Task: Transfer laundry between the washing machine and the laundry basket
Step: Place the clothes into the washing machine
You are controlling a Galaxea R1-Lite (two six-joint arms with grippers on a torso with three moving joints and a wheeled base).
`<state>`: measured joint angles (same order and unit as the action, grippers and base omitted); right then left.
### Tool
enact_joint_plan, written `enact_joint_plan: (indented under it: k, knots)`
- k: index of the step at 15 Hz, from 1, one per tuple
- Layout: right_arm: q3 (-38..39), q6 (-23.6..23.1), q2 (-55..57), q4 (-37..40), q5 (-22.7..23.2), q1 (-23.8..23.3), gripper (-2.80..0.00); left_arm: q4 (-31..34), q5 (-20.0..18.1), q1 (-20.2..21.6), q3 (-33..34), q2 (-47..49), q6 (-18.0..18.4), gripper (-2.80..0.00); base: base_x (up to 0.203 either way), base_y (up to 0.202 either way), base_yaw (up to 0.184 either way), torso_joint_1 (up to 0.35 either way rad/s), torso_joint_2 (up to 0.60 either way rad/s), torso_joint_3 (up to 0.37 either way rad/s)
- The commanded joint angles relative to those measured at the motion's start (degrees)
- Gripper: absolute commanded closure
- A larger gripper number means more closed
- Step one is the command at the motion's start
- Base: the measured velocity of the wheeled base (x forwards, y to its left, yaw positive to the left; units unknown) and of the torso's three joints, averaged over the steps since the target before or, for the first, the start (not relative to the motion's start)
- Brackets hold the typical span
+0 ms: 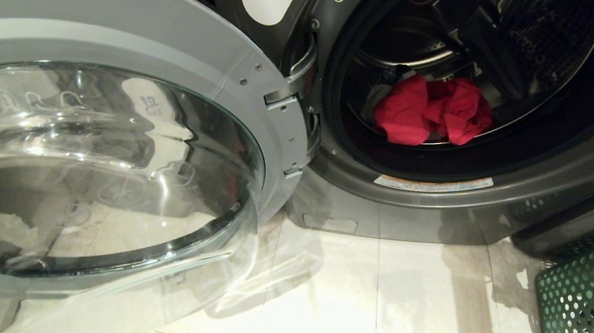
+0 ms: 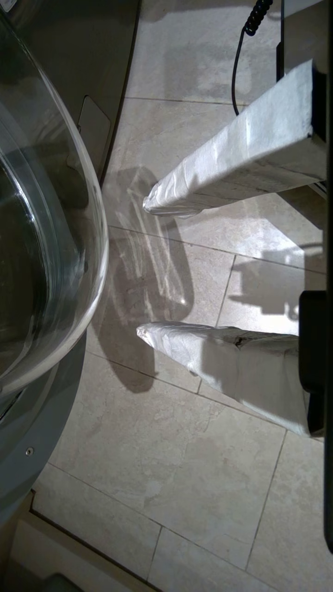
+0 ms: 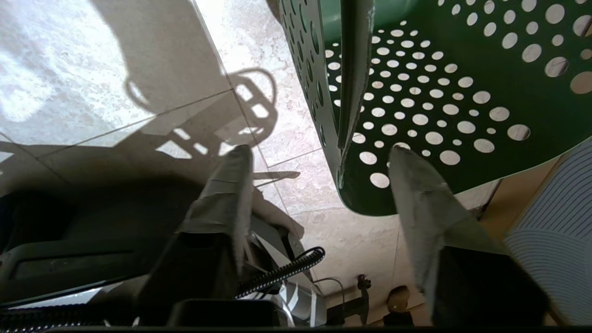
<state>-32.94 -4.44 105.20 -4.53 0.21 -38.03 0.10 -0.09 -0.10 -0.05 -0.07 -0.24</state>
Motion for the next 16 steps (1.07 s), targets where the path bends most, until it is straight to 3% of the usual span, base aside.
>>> enact_joint_plan:
  k: [1, 11, 14, 16]
  knots:
    - [-0.20, -0.04, 0.71, -0.04, 0.06, -0.02, 0.00, -0.01, 0.01, 0.01, 0.00, 0.07, -0.02, 0.00, 0.000, 0.000, 0.000, 0.000, 0.00, 0.000]
    - [-0.05, -0.43, 0.92, -0.04, 0.81, -2.31, 0.00, -0.01, 0.01, 0.01, 0.01, 0.07, -0.02, 0.00, 0.000, 0.000, 0.000, 0.000, 0.00, 0.000]
    - [2.37, -0.81, -2.09, 0.04, 6.37, -0.36, 0.00, -0.01, 0.01, 0.01, -0.03, 0.07, -0.02, 0.00, 0.000, 0.000, 0.000, 0.000, 0.00, 0.000]
    - [4.39, -0.71, -4.04, 0.04, 7.17, 2.99, 0.00, -0.01, 0.01, 0.01, 0.05, 0.07, -0.02, 0.00, 0.000, 0.000, 0.000, 0.000, 0.00, 0.000]
